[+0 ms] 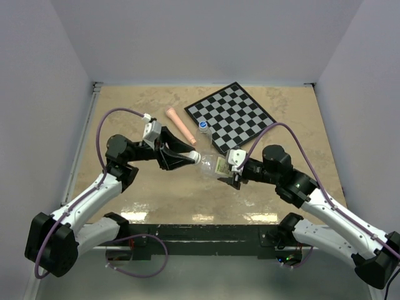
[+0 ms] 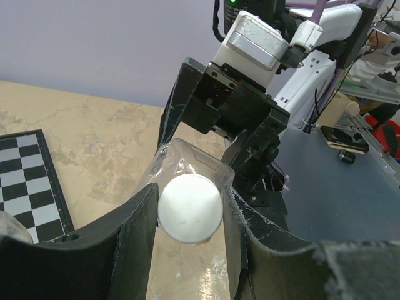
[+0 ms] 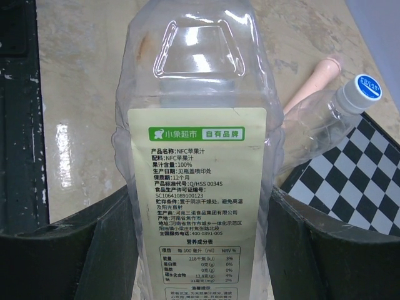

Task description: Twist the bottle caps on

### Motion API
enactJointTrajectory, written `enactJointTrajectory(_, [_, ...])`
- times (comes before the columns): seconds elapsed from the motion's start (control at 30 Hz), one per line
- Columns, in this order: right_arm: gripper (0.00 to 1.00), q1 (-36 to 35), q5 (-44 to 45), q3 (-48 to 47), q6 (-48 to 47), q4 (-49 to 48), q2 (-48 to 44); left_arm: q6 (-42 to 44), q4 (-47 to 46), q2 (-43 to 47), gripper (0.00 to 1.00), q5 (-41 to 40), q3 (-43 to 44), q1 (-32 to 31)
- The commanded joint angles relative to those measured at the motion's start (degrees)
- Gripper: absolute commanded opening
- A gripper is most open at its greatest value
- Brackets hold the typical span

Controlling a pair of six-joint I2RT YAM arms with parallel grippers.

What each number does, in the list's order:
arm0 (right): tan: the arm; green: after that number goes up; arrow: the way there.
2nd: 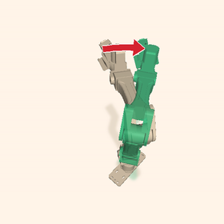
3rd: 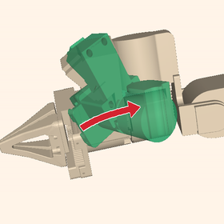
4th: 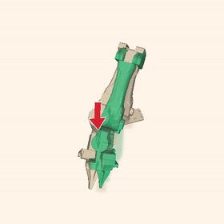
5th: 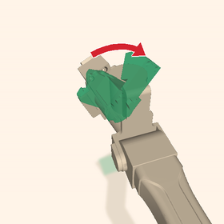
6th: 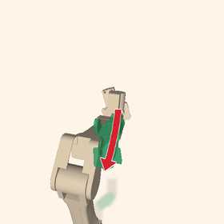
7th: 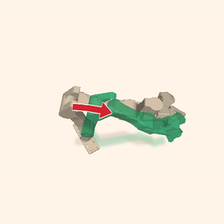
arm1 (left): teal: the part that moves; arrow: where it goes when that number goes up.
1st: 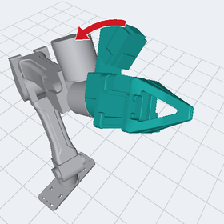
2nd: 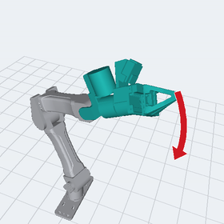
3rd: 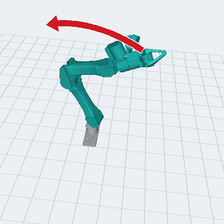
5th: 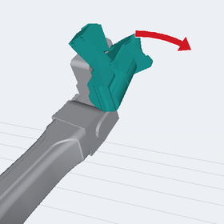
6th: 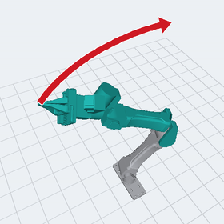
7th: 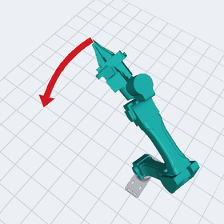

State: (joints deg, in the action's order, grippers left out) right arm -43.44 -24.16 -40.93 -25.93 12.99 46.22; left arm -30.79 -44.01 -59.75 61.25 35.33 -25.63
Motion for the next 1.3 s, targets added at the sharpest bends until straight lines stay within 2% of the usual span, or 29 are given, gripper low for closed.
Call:
enactJointTrajectory(0.0, [0.0,-1.1,-7.2,-6.2,0.4,-8.8,0.6,2.5,0.8,-0.1,0.0,7.1,-0.4,-1.6])
enactJointTrajectory(0.1, [0.0,-1.1,-7.1,-6.8,0.6,-8.7,0.8,6.8,8.2,0.5,0.0,4.2,1.2,-1.7])
enactJointTrajectory(0.27, [0.0,-1.1,-4.2,-5.7,2.4,-12.1,-0.6,5.4,8.3,2.0,0.0,-2.8,0.4,-2.8])
enactJointTrajectory(0.6, [0.0,-1.2,-1.9,-4.6,2.7,-15.0,-1.1,-3.7,-1.5,3.2,0.0,-10.2,-4.8,-4.9])
enactJointTrajectory(1.1, [0.0,-1.1,-1.8,-3.8,4.0,-17.1,-3.0,-9.4,-9.9,0.9,0.0,-9.7,-6.3,-5.2])
enactJointTrajectory(1.27, [0.0,-1.2,-4.0,-4.9,3.8,-15.5,-1.8,-9.7,-13.3,-0.4,0.0,-6.9,-6.8,-5.6])
